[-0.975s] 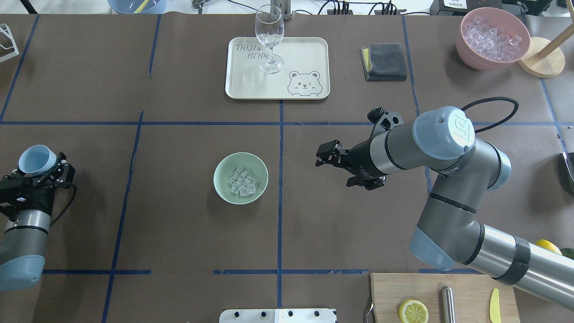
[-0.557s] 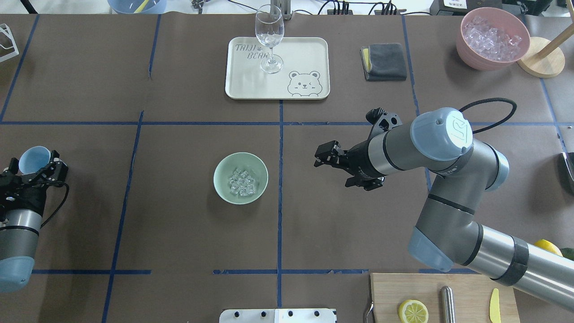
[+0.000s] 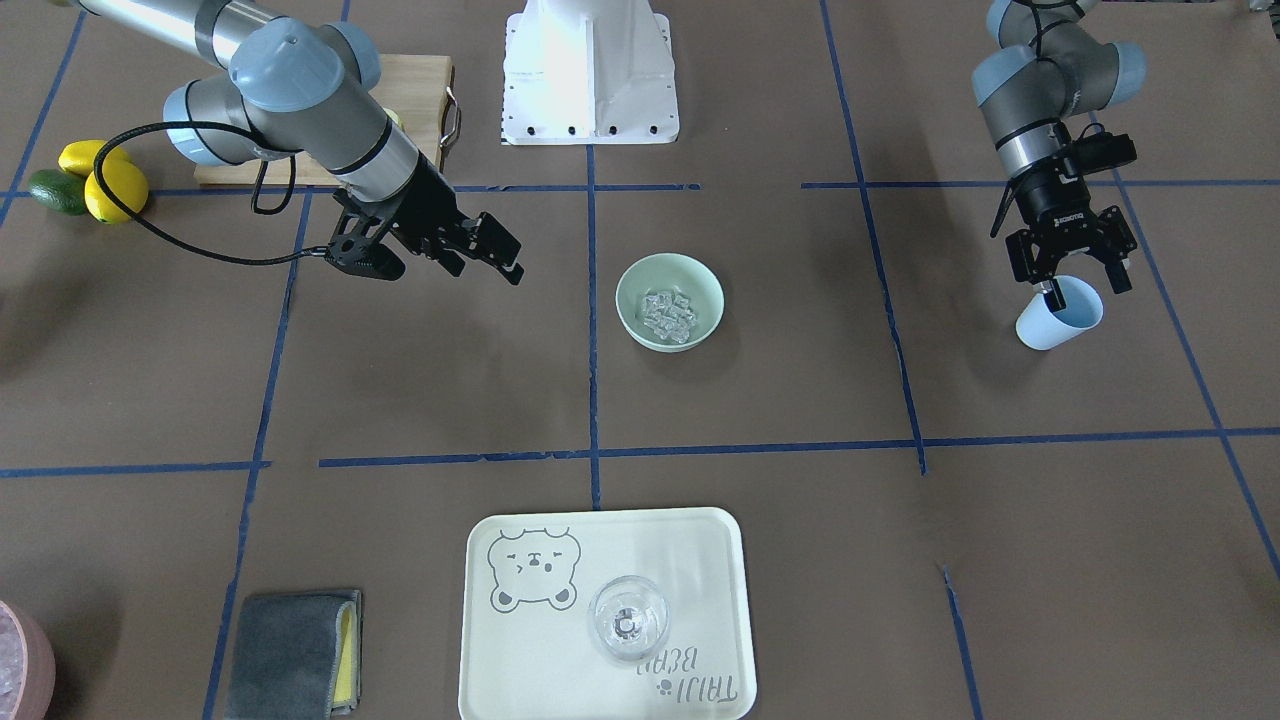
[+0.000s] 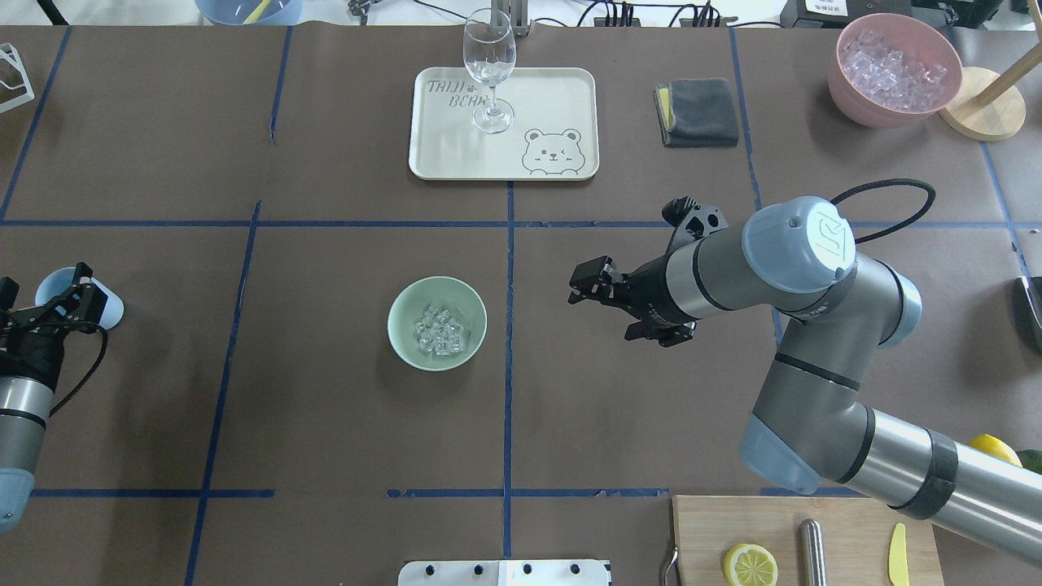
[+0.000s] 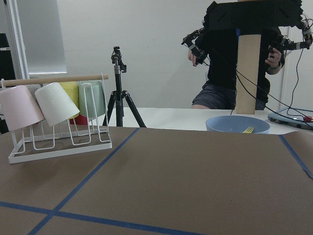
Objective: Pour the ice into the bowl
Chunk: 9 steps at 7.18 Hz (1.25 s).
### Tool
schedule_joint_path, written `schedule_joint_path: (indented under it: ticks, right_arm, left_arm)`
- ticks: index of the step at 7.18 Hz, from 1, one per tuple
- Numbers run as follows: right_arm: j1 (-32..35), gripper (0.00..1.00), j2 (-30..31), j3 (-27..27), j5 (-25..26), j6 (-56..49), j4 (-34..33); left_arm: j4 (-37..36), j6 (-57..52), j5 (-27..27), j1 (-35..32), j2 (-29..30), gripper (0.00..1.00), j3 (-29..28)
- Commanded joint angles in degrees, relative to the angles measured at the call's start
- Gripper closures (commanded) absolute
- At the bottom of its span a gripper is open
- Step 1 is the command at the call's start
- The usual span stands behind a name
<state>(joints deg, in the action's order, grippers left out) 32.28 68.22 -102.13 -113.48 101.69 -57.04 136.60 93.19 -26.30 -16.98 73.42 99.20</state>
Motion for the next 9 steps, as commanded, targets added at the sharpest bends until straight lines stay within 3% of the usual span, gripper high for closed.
schedule_joint_path:
  ticks: [1,2,4,5,8,9]
  right_arm:
    - [0.07,0.00,0.07,0.09,-0.07,0.00,0.00]
    - [0.07,0.00,-0.02,-0.09,-0.07,0.00,0.00]
    - [0.15,0.00,0.07,-0.26,-0.07,0.00,-0.17]
    - [0.24,0.00,0.16,-0.26,-0.07,0.00,-0.26]
    - [0.07,0.00,-0.02,-1.23,-0.16,-0.09,-0.35]
    - [-0.37,0.00,-0.28,-1.14,-0.07,0.00,-0.44]
  left_arm:
    - [0.15,-6.84,-0.50,-0.33,-2.13,0.00,4.75]
    - [2.59,-11.41,-1.03,-0.33,-2.57,0.00,6.17]
    - [18.79,-27.98,-7.69,-2.08,-3.71,0.00,4.70]
    - [22.18,-35.89,-13.63,-5.22,-4.07,0.00,4.69]
    - [26.96,-54.55,-38.75,-18.39,-4.07,0.00,4.95]
    - [26.96,-61.13,-51.53,-26.10,-4.07,0.00,4.78]
